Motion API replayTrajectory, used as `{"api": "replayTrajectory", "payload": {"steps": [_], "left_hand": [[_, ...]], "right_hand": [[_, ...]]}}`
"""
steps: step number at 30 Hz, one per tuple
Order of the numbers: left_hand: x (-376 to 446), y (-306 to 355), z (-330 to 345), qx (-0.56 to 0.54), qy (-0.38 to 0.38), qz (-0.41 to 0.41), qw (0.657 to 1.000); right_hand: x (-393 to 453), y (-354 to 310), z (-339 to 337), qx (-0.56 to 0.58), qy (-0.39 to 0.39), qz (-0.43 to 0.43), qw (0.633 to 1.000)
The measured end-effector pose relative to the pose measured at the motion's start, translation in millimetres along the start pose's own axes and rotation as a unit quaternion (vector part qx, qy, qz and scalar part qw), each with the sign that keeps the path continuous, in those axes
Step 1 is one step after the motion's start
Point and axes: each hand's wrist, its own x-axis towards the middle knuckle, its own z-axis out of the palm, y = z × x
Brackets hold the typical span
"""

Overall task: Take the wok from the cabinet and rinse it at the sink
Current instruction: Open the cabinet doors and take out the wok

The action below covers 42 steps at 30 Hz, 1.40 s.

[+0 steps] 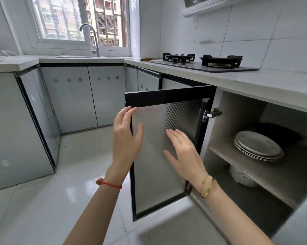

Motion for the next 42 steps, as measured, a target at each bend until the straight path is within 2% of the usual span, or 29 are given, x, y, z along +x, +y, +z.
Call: {"api": "replayTrajectory", "payload": {"steps": [3,10,16,25,32,36,42], "left_hand": [[-11.0,14.1,21.7,-0.048,-0.031,0.026,0.998],[-40.9,63.3,117.2,-0.17,-0.19,0.07,0.964],[-76.0,127.7,190.9,-0.261,-0.333,0.07,0.903],[-114.2,213.5,262.9,-0.31,-0.487,0.061,0.814],[-127.1,230.9,289.4,-0.378,-0.502,0.023,0.778],[-123.5,226.8,289.4,-0.384,-0.508,0.018,0.771],[-129.0,213.6,265.2,-0.399,-0.49,0.05,0.774]], "right_hand": [[-31.1,20.4,-31.6,-0.025,0.026,0.038,0.999],[-99.0,75.1,-113.5,-0.123,0.093,0.156,0.975],[-143.8,105.2,-176.0,-0.197,0.15,0.234,0.94],[-170.0,136.8,-221.3,-0.28,0.2,0.264,0.901],[-175.6,149.6,-221.1,-0.288,0.206,0.261,0.898],[-173.7,146.2,-217.7,-0.28,0.204,0.267,0.899],[-176.5,122.5,-205.8,-0.299,0.201,0.271,0.893]]}}
